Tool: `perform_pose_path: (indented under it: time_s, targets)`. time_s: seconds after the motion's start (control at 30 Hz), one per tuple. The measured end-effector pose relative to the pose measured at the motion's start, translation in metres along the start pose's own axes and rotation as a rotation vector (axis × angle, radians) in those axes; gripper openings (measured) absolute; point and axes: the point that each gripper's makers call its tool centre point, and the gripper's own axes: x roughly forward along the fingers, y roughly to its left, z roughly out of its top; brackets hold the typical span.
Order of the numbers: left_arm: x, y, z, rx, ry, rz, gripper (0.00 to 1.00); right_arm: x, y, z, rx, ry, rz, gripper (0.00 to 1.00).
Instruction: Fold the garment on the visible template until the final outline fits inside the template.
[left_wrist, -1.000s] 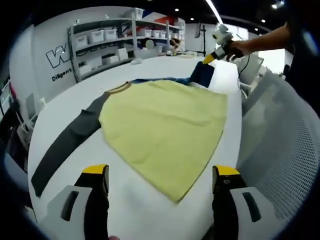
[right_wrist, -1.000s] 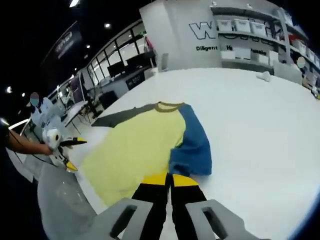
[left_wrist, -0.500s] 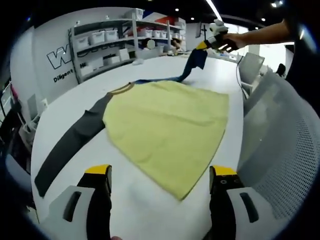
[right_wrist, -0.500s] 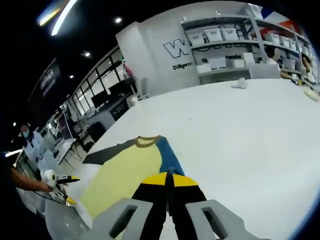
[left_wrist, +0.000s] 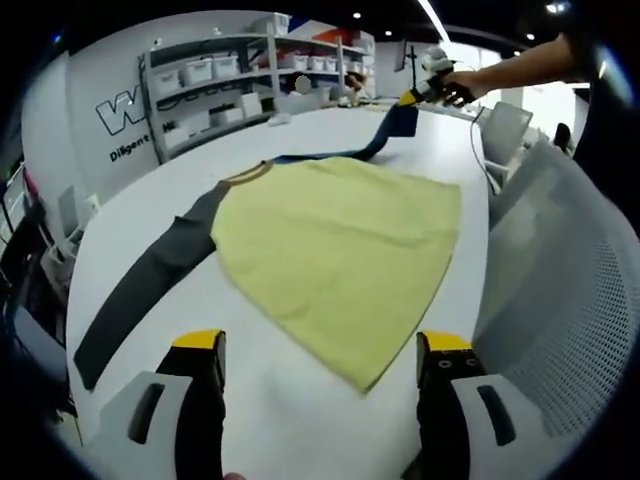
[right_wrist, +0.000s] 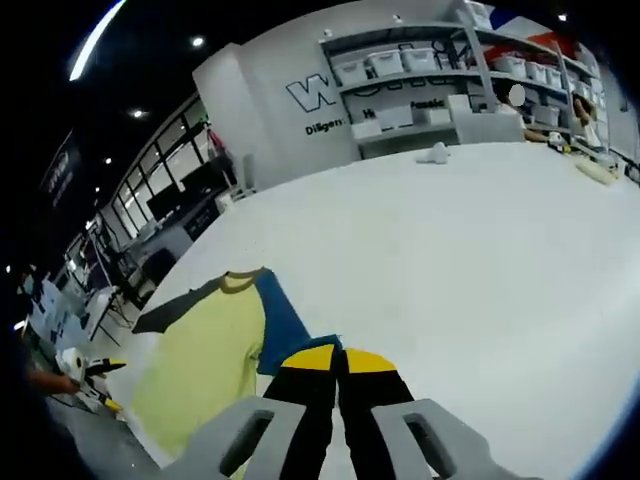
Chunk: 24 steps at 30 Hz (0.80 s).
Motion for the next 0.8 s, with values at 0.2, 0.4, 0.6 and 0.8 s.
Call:
perform_pose_path:
  time_s: [0.2, 0.4, 0.6, 0.8]
  targets:
    - [-0.002, 0.001, 0.003, 0.002, 0.009, 0.004, 0.74, 0.017, -0.015, -0.014, -0.041, 0.054, -0.032, 0.00]
    - [-0.003, 0.001, 0.002, 0.005, 0.033, 0.005, 0.73, 0.033, -0.032, -0.030, -0.070, 0.104, -0.062, 0.00]
    - [-0.005, 0.005, 0.003, -0.005, 0.046, 0.017, 0.73, 0.044, -0.053, -0.035, -0.181, 0.128, -0.108, 0.09]
    - [-0.004, 0.002, 0.000, -0.011, 0.061, 0.017, 0.73, 0.046, -0.054, -0.035, -0.239, 0.133, -0.104, 0.15]
